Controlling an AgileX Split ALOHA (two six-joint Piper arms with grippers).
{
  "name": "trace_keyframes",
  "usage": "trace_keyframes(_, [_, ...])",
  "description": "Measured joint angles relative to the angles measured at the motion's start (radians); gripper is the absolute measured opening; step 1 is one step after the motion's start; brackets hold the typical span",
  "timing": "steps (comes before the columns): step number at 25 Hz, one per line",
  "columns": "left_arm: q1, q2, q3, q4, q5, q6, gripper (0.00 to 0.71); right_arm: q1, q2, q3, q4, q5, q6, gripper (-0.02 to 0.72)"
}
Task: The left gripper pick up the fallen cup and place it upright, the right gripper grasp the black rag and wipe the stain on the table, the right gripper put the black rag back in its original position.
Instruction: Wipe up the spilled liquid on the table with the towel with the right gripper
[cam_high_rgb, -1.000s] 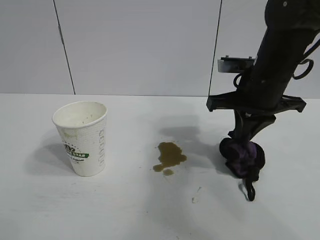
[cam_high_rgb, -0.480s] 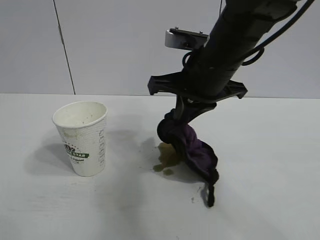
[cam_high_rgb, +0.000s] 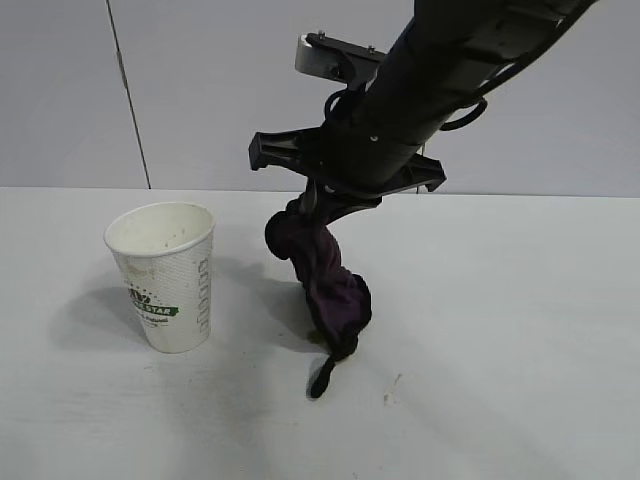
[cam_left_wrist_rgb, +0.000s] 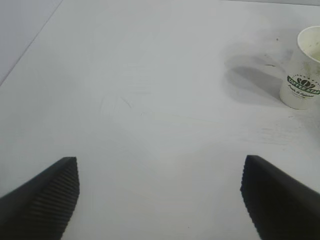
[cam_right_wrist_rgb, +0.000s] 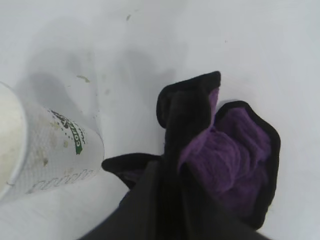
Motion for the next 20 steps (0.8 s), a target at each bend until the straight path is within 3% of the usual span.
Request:
trace_keyframes(4, [0.0,0.0,0.0,0.0,0.0,0.0,0.632,0.038,0.061,0.0,-0.021,0.001,-0.046,0.025])
trace_keyframes(10, [0.0,0.0,0.0,0.001,0.0,0.0,0.632,0.047,0.174,0.0,-0.061,0.021,-0.051,0.025])
trace_keyframes(15, [0.0,0.0,0.0,0.001,0.0,0.0,0.632,0.048,0.174,0.0,-0.159,0.02,-0.047,0.025])
trace_keyframes(17, [0.0,0.0,0.0,0.001,0.0,0.0,0.632,0.048,0.174,0.0,-0.228,0.019,-0.037,0.025])
trace_keyframes(20, [0.0,0.0,0.0,0.001,0.0,0.0,0.632,0.043,0.181,0.0,-0.344,0.02,0.033,0.025])
